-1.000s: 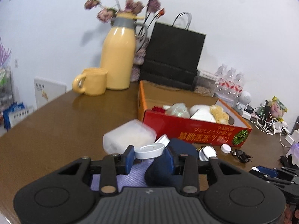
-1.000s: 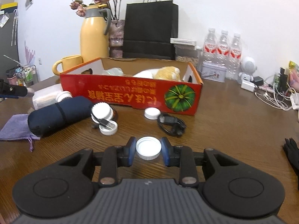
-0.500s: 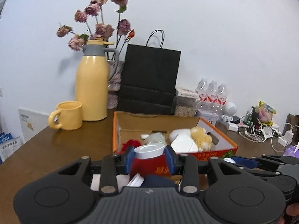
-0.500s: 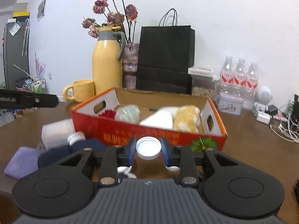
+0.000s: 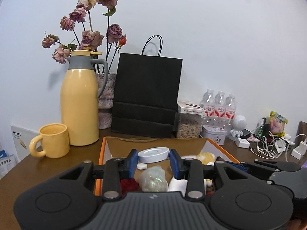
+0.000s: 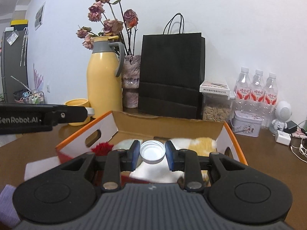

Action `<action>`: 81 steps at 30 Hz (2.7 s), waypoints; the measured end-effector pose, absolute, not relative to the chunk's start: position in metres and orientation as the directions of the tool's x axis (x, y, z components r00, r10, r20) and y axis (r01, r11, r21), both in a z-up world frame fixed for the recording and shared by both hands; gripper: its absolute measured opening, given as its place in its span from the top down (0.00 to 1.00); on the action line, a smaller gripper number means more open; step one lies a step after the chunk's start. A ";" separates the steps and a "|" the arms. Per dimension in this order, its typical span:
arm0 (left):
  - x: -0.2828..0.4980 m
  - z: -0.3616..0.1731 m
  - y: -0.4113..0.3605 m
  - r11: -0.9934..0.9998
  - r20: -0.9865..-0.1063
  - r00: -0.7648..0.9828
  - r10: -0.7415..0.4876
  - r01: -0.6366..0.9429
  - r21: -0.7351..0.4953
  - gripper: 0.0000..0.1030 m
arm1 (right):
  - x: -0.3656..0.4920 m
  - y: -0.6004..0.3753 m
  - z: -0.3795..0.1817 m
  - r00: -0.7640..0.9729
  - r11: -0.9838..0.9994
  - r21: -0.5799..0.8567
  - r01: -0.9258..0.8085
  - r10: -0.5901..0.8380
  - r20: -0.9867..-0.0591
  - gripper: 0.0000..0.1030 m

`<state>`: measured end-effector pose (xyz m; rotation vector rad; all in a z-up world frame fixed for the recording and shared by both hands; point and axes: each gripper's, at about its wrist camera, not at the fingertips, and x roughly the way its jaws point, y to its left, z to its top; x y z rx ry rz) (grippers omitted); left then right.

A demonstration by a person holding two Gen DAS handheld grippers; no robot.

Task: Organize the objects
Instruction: 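Carry the lid and jar into the box and open both tools, then withdraw both tools from the box back to the table items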

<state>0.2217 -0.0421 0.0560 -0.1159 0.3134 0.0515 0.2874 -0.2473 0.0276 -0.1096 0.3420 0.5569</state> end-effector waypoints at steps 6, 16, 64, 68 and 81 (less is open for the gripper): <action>0.254 0.049 -0.040 0.993 -0.314 0.947 0.067 -0.095 -0.075 0.67 | 0.316 -0.236 0.023 0.796 0.847 -0.001 -0.532 0.499 -0.341 0.72; 0.286 0.035 -0.040 0.992 -0.317 0.942 0.112 -0.125 -0.021 0.67 | 0.349 -0.227 0.010 0.797 0.857 -0.001 -0.515 0.478 -0.370 0.72; 0.237 0.044 -0.037 0.984 -0.298 0.940 0.164 -0.177 -0.019 0.00 | 0.302 -0.245 0.014 0.844 0.896 -0.066 -0.439 0.386 -0.372 0.00; 0.222 0.043 -0.036 0.984 -0.312 0.936 0.165 -0.178 -0.011 0.00 | 0.281 -0.249 0.011 0.849 0.896 -0.081 -0.436 0.380 -0.366 0.00; 0.166 0.029 -0.009 0.978 -0.406 0.893 0.193 -0.207 0.011 0.00 | 0.226 -0.259 -0.009 0.831 0.892 -0.098 -0.442 0.365 -0.420 0.00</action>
